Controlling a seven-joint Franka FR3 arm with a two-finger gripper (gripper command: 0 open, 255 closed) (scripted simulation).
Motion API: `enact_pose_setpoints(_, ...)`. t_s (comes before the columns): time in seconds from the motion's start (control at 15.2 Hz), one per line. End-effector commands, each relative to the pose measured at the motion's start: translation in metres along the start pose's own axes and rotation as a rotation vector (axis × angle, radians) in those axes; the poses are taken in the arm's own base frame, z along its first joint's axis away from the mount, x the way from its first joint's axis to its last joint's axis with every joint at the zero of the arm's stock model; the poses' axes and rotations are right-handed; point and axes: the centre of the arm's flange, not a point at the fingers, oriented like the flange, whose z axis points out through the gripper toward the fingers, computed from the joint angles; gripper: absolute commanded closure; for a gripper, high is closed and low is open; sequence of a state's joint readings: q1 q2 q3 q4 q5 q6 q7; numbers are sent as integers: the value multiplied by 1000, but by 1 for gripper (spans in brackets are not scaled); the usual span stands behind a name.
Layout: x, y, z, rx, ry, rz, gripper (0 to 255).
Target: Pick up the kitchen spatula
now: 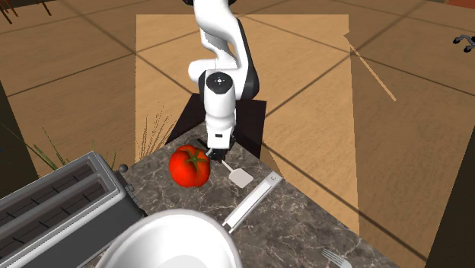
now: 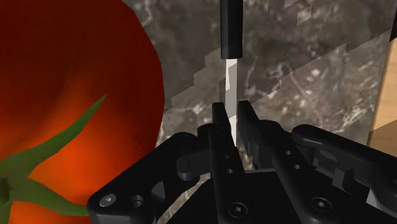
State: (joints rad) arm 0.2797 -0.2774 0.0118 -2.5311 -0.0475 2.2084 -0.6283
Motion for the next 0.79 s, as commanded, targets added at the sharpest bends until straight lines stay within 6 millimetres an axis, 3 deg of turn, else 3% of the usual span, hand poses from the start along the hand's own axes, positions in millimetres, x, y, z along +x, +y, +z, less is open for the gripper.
enact_pose_setpoints(0.0, -1, 0, 3, 5, -6, 1, 255)
enact_pose_setpoints(0.2, -2, 5, 2, 5, -6, 1, 255)
enact_pose_setpoints(0.73, -5, 6, -40, 5, -6, 1, 255)
